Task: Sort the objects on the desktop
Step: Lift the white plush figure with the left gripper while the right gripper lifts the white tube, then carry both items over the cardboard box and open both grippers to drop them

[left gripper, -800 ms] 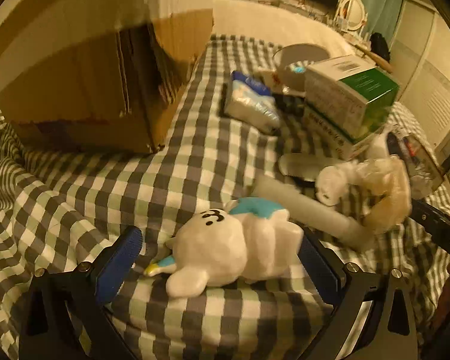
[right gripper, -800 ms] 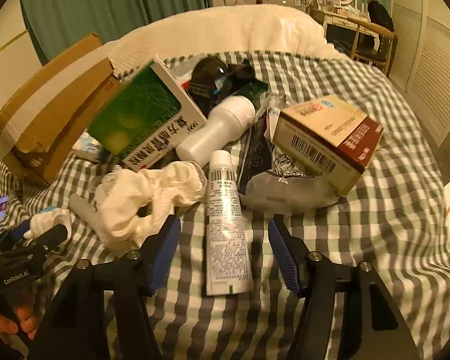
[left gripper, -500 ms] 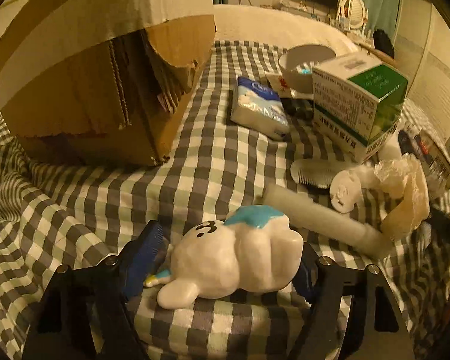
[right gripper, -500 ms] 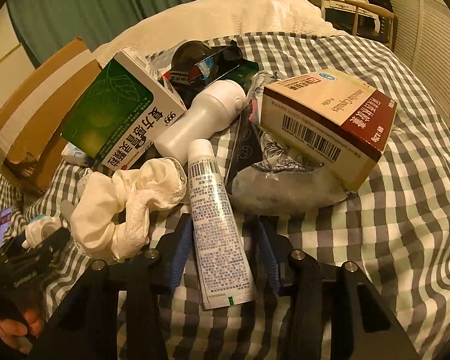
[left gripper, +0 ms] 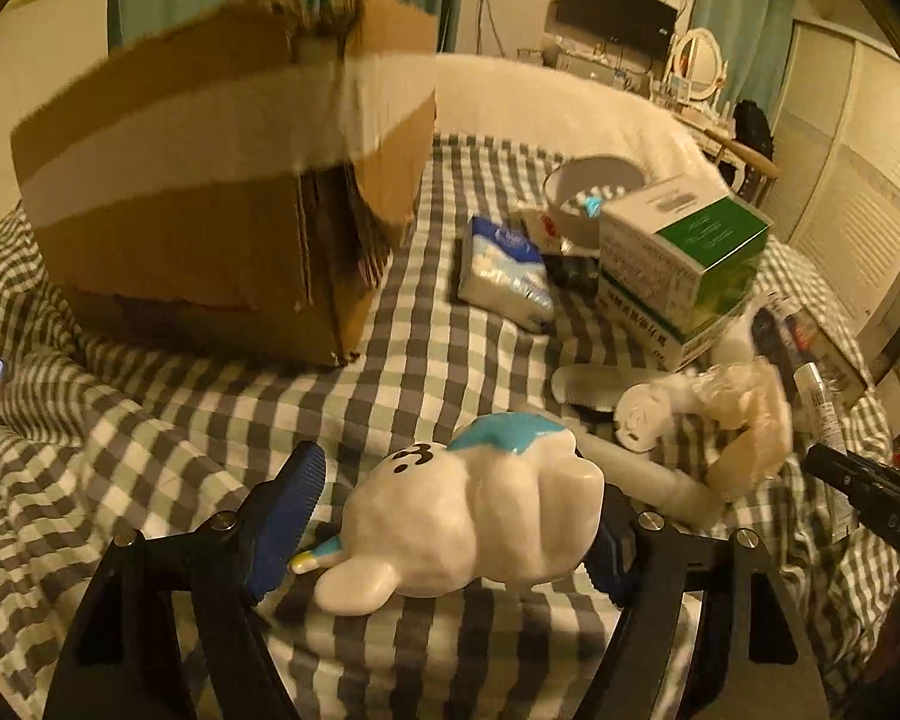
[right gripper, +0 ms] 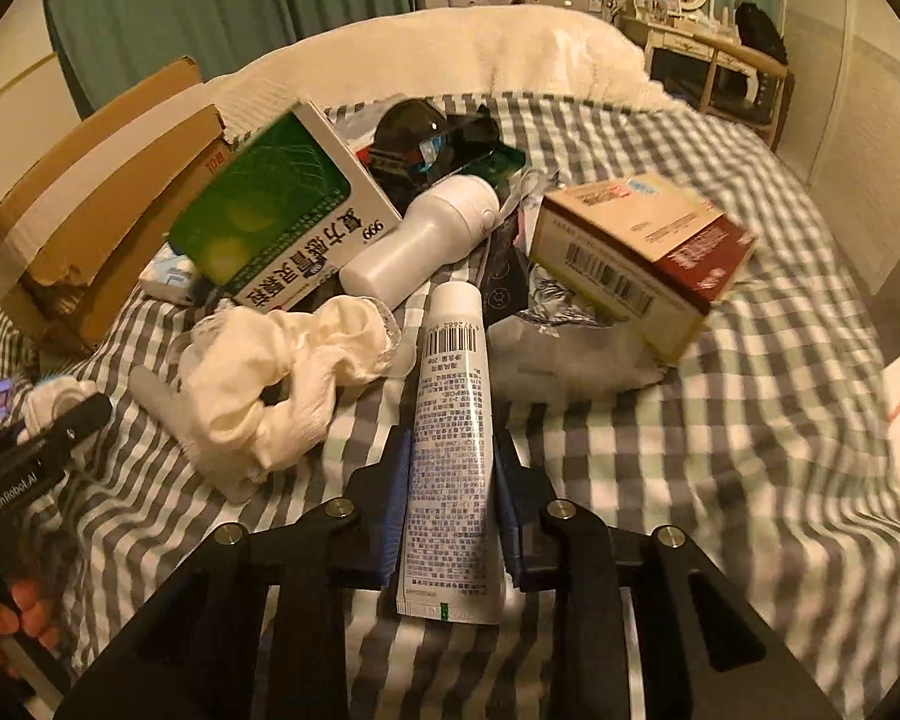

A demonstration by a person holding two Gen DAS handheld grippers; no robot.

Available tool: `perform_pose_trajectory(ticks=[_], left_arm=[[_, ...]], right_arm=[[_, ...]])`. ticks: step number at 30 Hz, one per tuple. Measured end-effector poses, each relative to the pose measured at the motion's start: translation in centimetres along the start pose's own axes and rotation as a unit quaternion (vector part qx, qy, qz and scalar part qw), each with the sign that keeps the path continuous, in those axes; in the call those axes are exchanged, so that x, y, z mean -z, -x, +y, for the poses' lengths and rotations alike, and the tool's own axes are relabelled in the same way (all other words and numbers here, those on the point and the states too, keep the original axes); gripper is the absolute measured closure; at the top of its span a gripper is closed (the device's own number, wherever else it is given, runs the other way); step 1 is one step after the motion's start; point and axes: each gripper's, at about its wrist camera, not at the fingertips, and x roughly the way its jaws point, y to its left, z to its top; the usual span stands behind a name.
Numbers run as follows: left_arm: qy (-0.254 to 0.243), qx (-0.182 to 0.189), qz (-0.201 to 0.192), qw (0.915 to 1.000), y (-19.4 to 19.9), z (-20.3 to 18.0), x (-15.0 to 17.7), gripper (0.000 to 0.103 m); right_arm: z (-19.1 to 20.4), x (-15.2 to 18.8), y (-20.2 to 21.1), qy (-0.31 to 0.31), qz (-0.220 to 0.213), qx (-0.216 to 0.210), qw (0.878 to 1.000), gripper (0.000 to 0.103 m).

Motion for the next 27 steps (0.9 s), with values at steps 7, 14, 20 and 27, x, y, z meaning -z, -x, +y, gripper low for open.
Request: perform_pose_trajectory(ticks=[7, 14, 20, 27], left_arm=[[0.002, 0.024, -0.03, 0.9993, 3.2, 0.2, -0.6, 0.024], [0.003, -0.001, -0.035, 0.9994, 5.8, 0.4, -1.4, 0.024], [0.0, 0.005, -0.075, 0.9972, 10.5, 0.7, -2.9, 0.024], [0.005, 0.02, -0.099, 0.9949, 14.5, 1.3, -6.4, 0.024]], right_arm=[[0.7, 0.2, 4.6, -0.017, -0.013, 0.0, 1.0, 0.077], [2.5, 0.4, 9.0, -0.014, -0.033, 0.004, 0.999, 0.077], [4.8, 0.0, 13.0, -0.003, -0.062, -0.01, 0.998, 0.077], [8.9, -2.4, 17.4, 0.026, -0.099, -0.042, 0.994, 0.077]])
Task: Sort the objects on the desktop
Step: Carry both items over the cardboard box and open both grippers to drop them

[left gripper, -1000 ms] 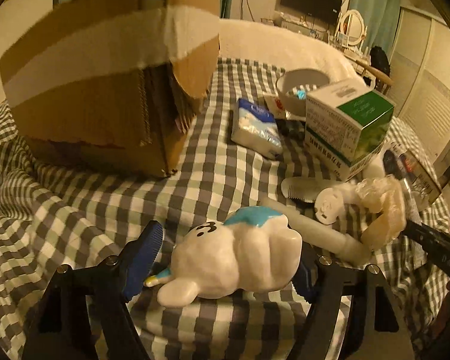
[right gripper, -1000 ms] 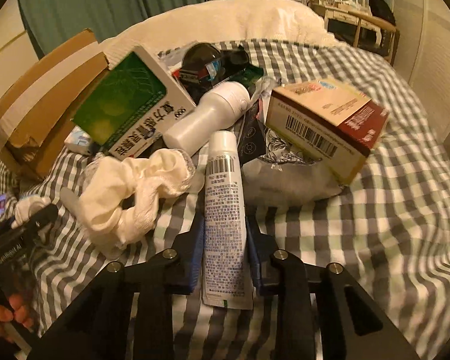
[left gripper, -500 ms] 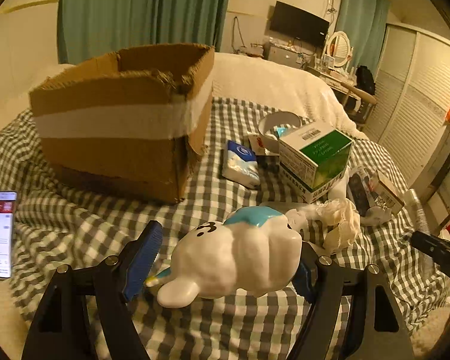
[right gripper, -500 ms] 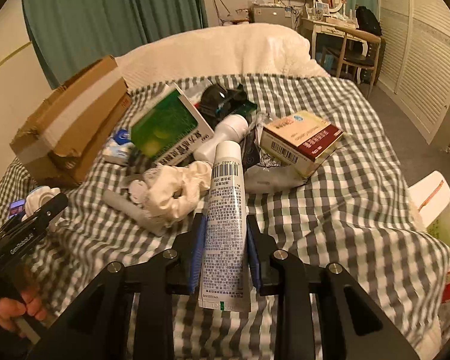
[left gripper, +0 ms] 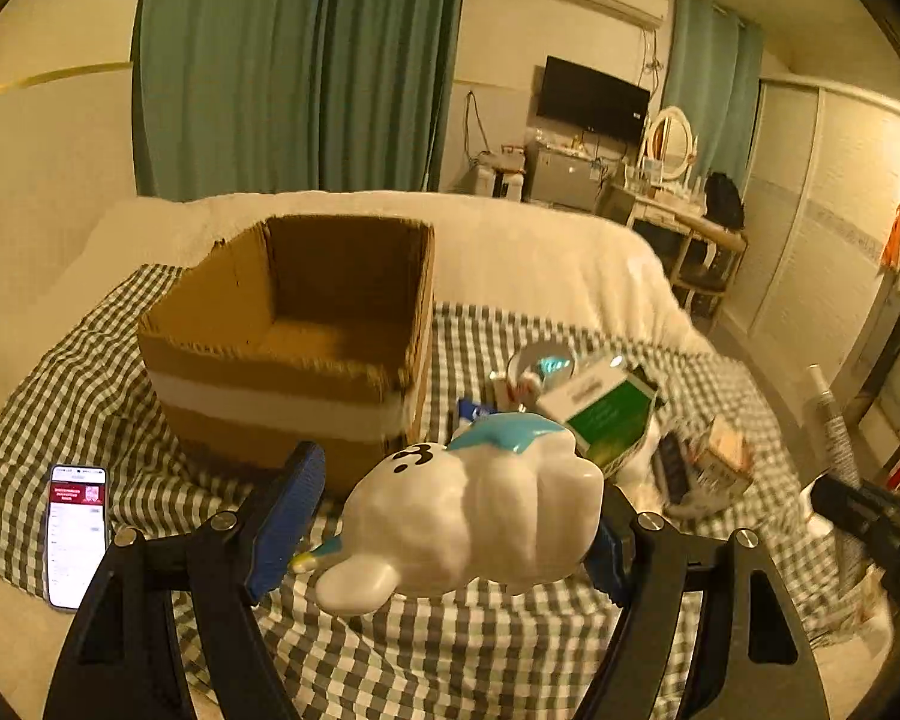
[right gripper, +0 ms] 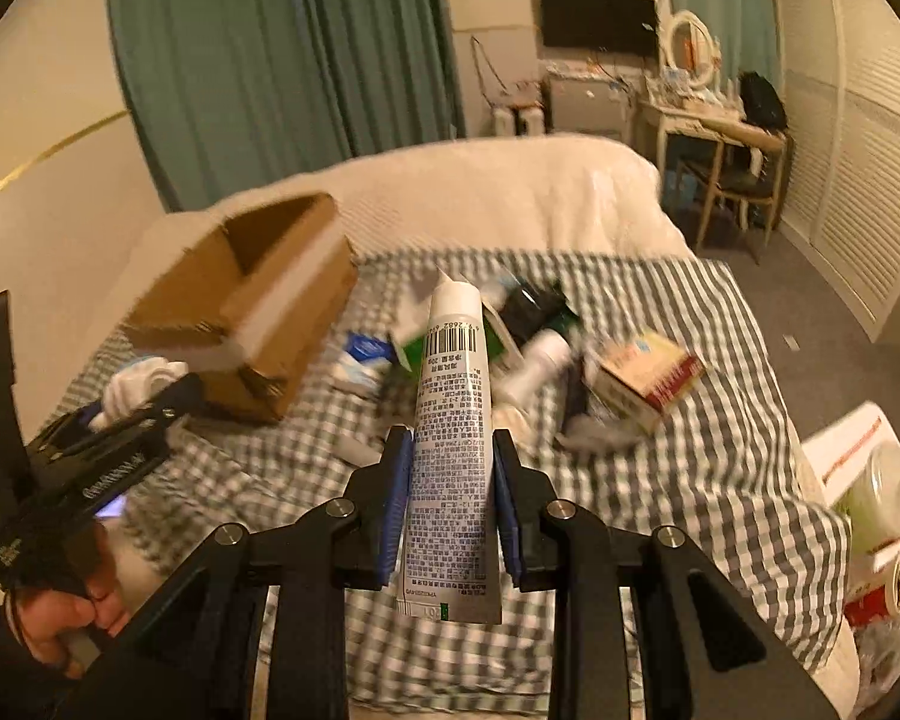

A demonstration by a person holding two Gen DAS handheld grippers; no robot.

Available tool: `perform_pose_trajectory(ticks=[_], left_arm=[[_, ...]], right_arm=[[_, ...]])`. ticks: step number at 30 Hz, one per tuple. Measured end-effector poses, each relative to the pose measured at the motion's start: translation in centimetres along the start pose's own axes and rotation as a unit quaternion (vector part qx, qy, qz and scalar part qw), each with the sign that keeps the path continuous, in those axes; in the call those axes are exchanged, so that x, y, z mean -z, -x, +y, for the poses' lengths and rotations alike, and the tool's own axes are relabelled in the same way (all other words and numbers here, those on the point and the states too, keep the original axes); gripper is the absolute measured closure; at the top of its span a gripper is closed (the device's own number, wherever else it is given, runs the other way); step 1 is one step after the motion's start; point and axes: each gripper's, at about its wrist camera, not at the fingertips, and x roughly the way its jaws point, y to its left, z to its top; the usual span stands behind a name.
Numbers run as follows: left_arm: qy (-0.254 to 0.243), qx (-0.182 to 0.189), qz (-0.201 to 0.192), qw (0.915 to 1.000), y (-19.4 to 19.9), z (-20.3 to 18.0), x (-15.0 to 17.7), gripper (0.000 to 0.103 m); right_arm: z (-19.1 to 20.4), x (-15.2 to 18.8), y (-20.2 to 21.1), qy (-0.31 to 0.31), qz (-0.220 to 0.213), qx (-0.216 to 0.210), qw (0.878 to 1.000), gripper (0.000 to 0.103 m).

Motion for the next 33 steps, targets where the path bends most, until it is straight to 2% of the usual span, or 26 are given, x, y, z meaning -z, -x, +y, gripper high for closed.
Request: perform_pose_trajectory(ticks=[2, 9, 14, 20, 26, 31, 33], left_arm=[[0.009, 0.006, -0.005, 0.9999, 0.4, 0.7, -1.4, 0.024], [0.023, -0.012, -0.029, 0.9992, 0.1, 4.0, -6.0, 0.024], [0.046, -0.025, -0.026, 0.9983, -2.5, 7.6, -8.7, 0.024], [0.061, -0.06, -0.031, 0.9959, -6.1, 12.0, -11.6, 0.024], [0.052, -0.074, 0.004, 0.9959, -11.7, 14.8, -12.2, 0.024], [0.052, -0.075, 0.026, 0.9955, -15.5, 16.5, -11.3, 0.024], [0.056, -0.073, 0.033, 0.9952, -16.4, 16.8, -11.0, 0.02]], right_arm=[[1.5, -1.0, 0.5, 0.014, -0.008, -0.01, 1.0, 0.077], [6.9, -4.9, -0.6, 0.049, -0.015, -0.062, 0.997, 0.077], [10.2, -8.0, -3.2, 0.063, -0.013, -0.094, 0.994, 0.077], [14.7, -11.5, -8.4, 0.079, 0.002, -0.142, 0.987, 0.078], [17.9, -13.0, -15.8, 0.082, 0.038, -0.172, 0.981, 0.078], [19.2, -13.1, -20.4, 0.096, 0.053, -0.164, 0.98, 0.078], [19.1, -12.8, -21.2, 0.098, 0.054, -0.161, 0.981, 0.077]])
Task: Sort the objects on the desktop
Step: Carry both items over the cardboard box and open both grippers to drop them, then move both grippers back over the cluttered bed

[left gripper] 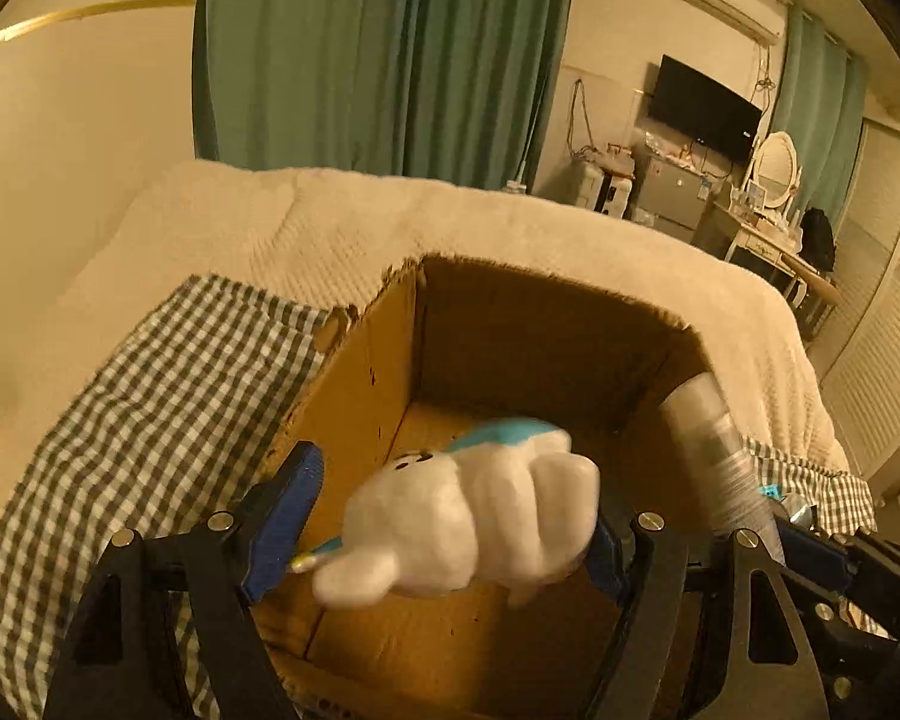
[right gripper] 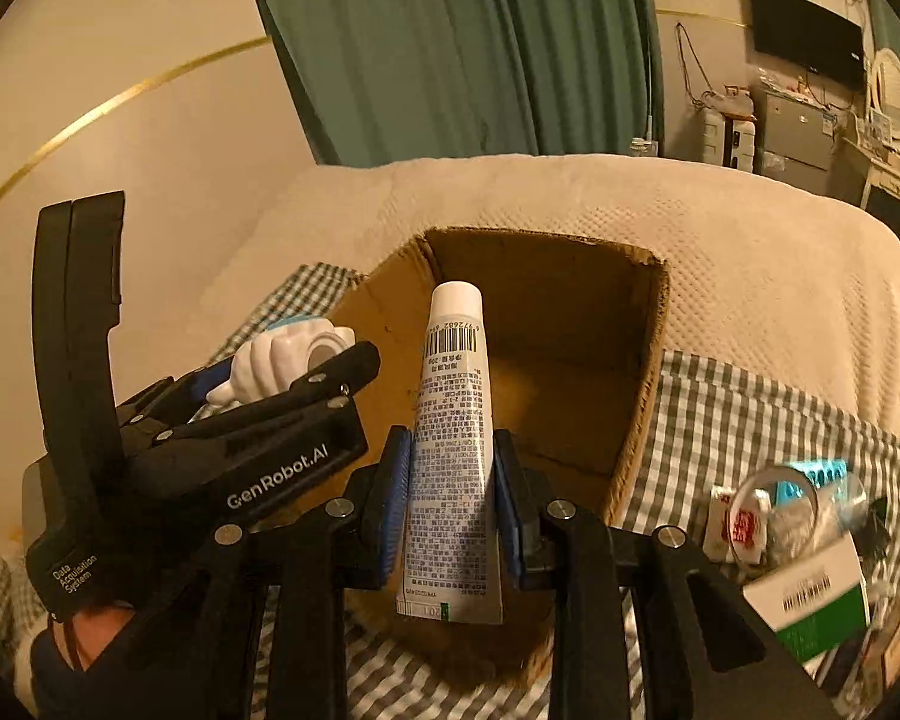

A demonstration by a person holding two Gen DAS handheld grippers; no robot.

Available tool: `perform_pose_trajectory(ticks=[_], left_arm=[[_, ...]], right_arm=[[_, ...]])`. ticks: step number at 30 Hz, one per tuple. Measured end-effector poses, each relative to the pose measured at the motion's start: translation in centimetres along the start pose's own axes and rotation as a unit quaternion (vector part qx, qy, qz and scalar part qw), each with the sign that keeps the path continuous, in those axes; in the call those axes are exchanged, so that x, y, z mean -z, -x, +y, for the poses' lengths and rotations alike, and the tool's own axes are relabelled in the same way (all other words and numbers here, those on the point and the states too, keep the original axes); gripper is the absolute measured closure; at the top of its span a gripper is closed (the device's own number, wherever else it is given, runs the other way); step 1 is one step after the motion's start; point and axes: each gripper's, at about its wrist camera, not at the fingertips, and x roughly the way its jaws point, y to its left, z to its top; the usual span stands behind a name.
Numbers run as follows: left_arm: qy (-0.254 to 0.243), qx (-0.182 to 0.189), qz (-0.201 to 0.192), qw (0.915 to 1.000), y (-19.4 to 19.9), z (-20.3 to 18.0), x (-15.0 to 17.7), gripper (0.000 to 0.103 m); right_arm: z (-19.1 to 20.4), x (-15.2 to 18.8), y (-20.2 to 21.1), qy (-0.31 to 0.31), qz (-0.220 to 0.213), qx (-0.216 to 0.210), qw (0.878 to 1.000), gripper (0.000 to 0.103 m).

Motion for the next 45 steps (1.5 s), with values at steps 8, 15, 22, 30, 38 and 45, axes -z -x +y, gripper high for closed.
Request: perform_pose_trajectory(ticks=[8, 15, 22, 30, 38, 45], left_arm=[[0.017, -0.014, 0.002, 0.9998, 1.7, -0.6, 0.0, 0.0], [-0.035, 0.017, -0.038, 0.9985, 8.3, -7.1, 0.0, 0.0], [-0.07, 0.057, -0.056, 0.9943, 14.3, -14.7, 2.2, 0.0], [-0.098, 0.083, -0.029, 0.9913, 15.5, -21.9, 8.0, 0.0], [-0.072, 0.083, 0.038, 0.9932, 9.8, -23.7, 14.9, 0.0], [-0.068, 0.08, 0.073, 0.9918, 5.0, -23.9, 20.0, 0.0]], right_arm=[[-1.2, 1.0, 3.3, -0.009, -0.045, 0.018, 0.999, 0.05], [-4.0, 2.2, 10.7, -0.037, -0.088, 0.055, 0.994, 0.05], [-7.7, 5.3, 20.5, -0.067, -0.129, 0.113, 0.983, 0.05], [-11.5, 10.9, 26.6, -0.094, -0.139, 0.168, 0.971, 0.044], [-16.5, 17.1, 25.7, -0.133, -0.108, 0.207, 0.963, 0.044], [-20.3, 22.2, 21.7, -0.153, -0.075, 0.231, 0.958, 0.044]])
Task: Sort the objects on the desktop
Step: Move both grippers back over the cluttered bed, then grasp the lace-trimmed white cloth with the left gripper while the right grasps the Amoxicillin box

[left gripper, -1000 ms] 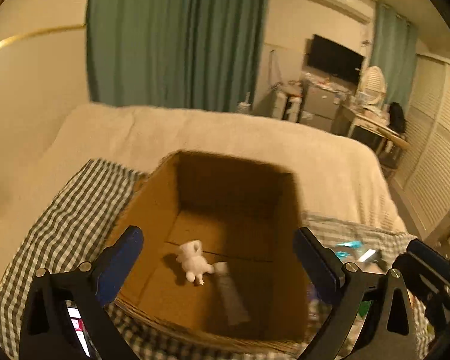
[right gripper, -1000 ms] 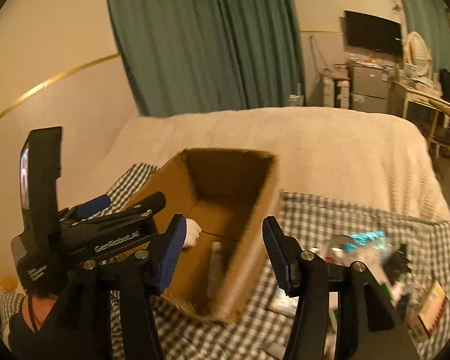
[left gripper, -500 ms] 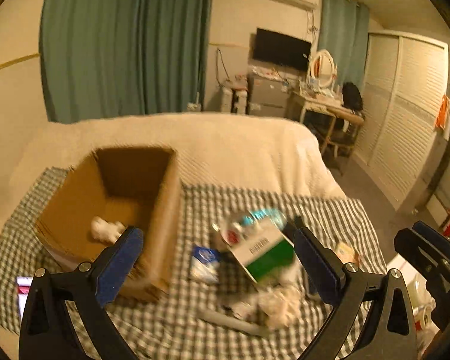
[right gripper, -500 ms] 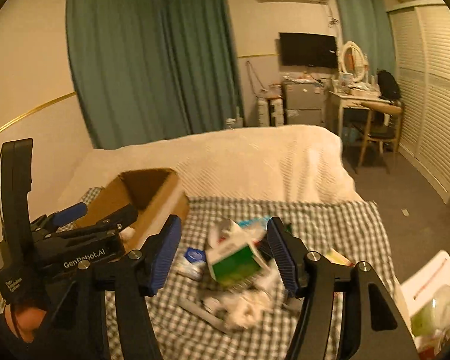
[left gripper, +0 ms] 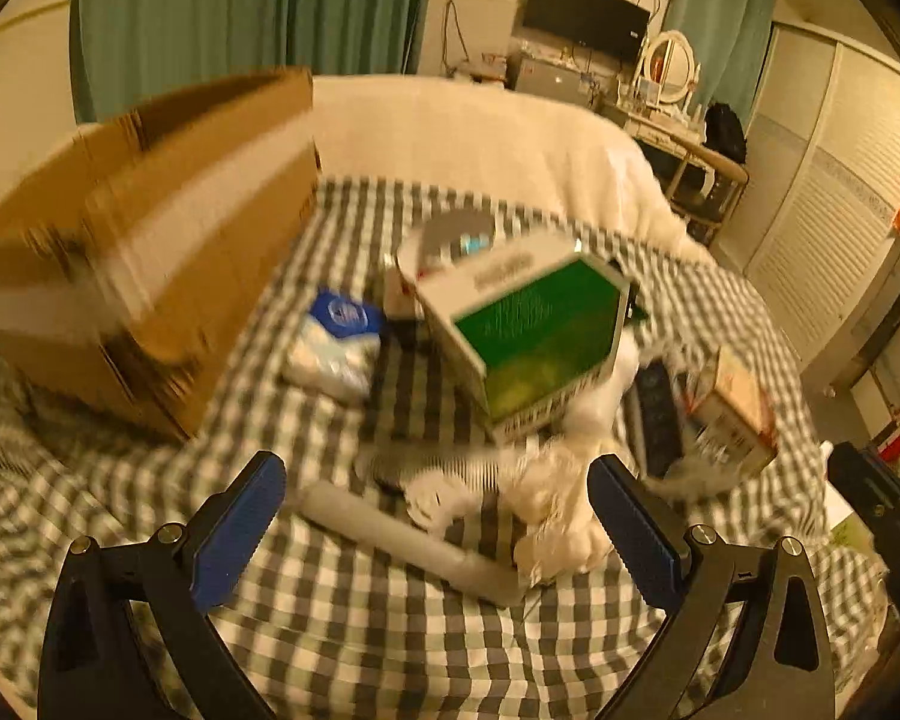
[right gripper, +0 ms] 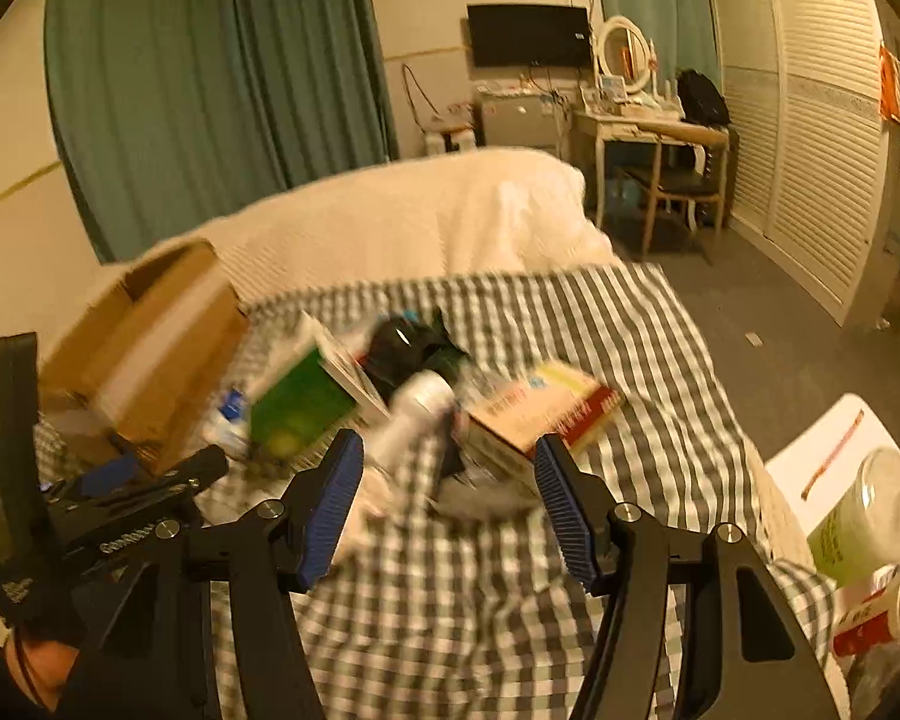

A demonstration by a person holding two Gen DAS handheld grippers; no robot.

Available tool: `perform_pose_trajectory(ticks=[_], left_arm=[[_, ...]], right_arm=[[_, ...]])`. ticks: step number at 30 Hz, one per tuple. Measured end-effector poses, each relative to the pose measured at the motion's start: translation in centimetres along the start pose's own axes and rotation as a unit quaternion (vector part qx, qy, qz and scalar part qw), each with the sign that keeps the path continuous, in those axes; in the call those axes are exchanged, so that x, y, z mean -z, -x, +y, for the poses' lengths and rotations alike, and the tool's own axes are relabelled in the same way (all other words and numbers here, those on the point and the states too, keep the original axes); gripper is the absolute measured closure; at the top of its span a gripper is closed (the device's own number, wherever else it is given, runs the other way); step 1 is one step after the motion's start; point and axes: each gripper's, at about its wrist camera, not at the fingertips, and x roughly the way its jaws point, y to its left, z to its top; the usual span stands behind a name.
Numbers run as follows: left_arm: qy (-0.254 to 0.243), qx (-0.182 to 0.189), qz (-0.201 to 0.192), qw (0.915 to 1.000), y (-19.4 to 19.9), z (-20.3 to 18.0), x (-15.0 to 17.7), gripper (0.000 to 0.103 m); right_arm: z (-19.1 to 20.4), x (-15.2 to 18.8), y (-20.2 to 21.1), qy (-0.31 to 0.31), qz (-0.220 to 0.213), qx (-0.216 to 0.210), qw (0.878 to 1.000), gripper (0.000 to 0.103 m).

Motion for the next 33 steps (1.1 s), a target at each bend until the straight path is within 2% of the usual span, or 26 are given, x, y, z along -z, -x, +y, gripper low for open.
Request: perform_pose_trajectory(ticks=[4, 6, 8, 13, 16, 17, 18, 19, 20, 21, 24, 28, 33], left_arm=[[-0.019, 0.0, -0.012, 0.9997, -1.1, -1.5, 1.8, 0.0], [-0.035, -0.001, -0.018, 0.9992, -1.7, -2.1, 2.1, 0.0], [-0.043, -0.001, -0.018, 0.9989, -2.4, -2.9, 2.3, 0.0], [-0.026, 0.017, -0.007, 0.9995, -4.3, -3.7, 2.3, 0.0], [-0.029, 0.019, -0.007, 0.9994, -4.9, -4.2, 2.2, 0.01], [-0.035, 0.017, -0.006, 0.9992, -5.0, -4.4, 2.1, 0.021], [-0.039, 0.017, -0.005, 0.9991, -5.2, -4.5, 2.1, 0.038], [-0.045, 0.022, -0.002, 0.9987, -5.4, -4.7, 2.1, 0.047], [-0.052, 0.029, 0.003, 0.9982, -5.6, -4.9, 2.2, 0.067], [-0.057, 0.034, 0.006, 0.9978, -5.9, -5.1, 2.3, 0.077], [-0.061, 0.045, 0.005, 0.9971, -6.2, -5.2, 2.3, 0.085], [-0.055, 0.051, 0.002, 0.9972, -5.8, -4.8, 2.3, 0.086], [-0.059, 0.049, -0.006, 0.997, -5.9, -5.3, 1.8, 0.087]], right_arm=[[-1.1, 2.2, -3.0, 0.009, 0.018, 0.01, 1.0, 0.044], [-2.0, 2.9, -4.7, -0.007, 0.042, 0.005, 0.999, 0.044], [-2.7, 3.0, -5.6, -0.024, 0.045, 0.001, 0.999, 0.044], [-4.1, 3.0, -7.9, -0.035, 0.049, 0.011, 0.998, 0.038], [-5.3, 2.9, -9.1, -0.056, 0.048, 0.016, 0.997, 0.037], [-5.7, 2.6, -9.4, -0.064, 0.046, 0.015, 0.997, 0.031], [-6.1, 2.3, -9.7, -0.074, 0.042, 0.012, 0.996, 0.028], [-6.3, 2.0, -10.0, -0.082, 0.035, 0.01, 0.996, 0.023], [-6.5, 1.6, -10.2, -0.086, 0.03, 0.008, 0.996, 0.023], [-6.6, 1.2, -10.6, -0.088, 0.025, 0.005, 0.996, 0.023], [-6.6, 0.0, -12.2, -0.096, 0.024, -0.003, 0.995, 0.02], [-6.4, -0.6, -13.7, -0.117, 0.026, -0.005, 0.993, 0.014], [-5.0, -0.7, -13.9, -0.107, 0.009, -0.006, 0.994, 0.002]])
